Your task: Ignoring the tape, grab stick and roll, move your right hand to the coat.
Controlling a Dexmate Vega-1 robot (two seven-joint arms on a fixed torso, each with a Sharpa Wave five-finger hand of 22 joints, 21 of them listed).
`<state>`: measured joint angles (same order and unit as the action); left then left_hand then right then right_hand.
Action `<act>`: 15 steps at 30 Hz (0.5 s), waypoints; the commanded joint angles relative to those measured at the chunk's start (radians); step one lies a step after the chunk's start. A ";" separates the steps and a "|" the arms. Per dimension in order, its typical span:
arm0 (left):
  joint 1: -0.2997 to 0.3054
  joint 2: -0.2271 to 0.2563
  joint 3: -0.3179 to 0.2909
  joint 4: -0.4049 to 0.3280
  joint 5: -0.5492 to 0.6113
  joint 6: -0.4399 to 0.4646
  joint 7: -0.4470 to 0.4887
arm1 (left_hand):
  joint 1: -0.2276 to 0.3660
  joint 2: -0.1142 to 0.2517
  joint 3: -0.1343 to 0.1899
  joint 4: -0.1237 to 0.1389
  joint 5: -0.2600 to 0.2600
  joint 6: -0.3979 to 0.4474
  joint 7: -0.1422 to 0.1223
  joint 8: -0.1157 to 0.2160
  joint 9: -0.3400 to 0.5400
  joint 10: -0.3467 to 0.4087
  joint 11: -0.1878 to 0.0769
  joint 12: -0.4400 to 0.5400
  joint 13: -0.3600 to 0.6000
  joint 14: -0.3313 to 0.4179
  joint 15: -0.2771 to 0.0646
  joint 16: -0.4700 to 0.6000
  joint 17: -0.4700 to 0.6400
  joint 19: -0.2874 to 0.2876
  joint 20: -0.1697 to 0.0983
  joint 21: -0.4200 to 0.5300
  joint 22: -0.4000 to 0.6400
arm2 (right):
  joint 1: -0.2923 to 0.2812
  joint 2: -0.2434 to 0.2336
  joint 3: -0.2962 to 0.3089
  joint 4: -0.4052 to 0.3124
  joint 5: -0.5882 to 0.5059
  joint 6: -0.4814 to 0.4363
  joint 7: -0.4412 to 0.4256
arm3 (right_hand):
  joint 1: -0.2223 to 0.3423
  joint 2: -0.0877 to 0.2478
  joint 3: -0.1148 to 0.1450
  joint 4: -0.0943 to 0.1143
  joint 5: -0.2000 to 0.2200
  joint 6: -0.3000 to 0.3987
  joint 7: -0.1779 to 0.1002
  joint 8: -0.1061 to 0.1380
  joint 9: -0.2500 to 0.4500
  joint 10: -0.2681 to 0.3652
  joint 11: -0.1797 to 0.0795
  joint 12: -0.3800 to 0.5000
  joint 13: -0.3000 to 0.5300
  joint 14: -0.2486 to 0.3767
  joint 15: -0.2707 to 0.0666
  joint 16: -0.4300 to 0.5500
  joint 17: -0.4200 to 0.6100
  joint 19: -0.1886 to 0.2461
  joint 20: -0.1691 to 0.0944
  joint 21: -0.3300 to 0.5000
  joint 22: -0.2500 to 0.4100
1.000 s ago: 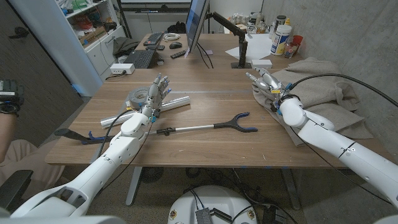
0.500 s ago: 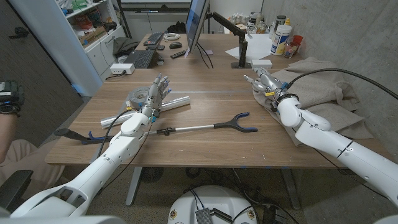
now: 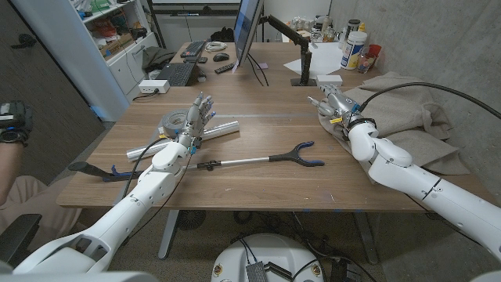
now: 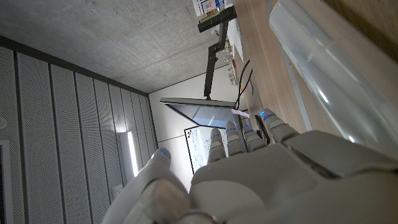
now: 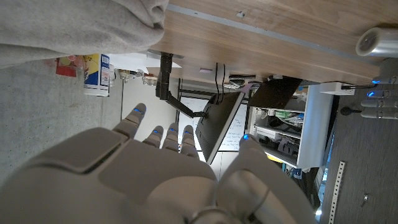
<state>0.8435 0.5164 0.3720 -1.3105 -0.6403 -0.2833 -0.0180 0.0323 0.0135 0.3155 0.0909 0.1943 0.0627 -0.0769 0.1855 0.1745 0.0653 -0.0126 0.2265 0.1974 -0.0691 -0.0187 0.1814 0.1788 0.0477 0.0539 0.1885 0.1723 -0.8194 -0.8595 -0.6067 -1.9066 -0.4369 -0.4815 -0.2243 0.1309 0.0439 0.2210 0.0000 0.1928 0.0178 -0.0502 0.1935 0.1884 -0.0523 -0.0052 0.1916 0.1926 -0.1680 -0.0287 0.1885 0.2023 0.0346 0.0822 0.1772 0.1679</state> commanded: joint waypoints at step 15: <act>0.001 0.003 0.001 -0.002 0.004 0.000 0.002 | 0.006 0.006 0.000 -0.002 0.002 0.005 -0.003 0.004 0.006 0.005 0.002 0.001 0.005 -0.006 0.000 0.004 0.003 -0.008 0.006 0.003 0.003 | -0.006 -0.046 -0.002 -0.001 -0.079 -0.011 0.037 | 0.006 -0.005 -0.002 -0.006 -0.001 0.009 -0.011 0.004 0.003 0.001 -0.011 0.006 0.004 -0.010 -0.004 0.011 0.003 0.000 0.004 0.010 0.003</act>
<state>0.8439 0.5173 0.3719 -1.3115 -0.6389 -0.2833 -0.0173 0.0323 0.0135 0.3155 0.0909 0.1943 0.0627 -0.0769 0.1855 0.1745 0.0653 -0.0126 0.2265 0.1974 -0.0691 -0.0186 0.1813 0.1788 0.0442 0.0574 0.1885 0.1723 -0.8184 -0.8773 -0.6136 -1.9109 -0.4933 -0.5072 -0.2024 0.1309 0.0438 0.2180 -0.0029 0.1928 0.0232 -0.0555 0.1935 0.1883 -0.0484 -0.0090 0.1916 0.1926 -0.1680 -0.0287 0.1933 0.2022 0.0346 0.0822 0.1818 0.1679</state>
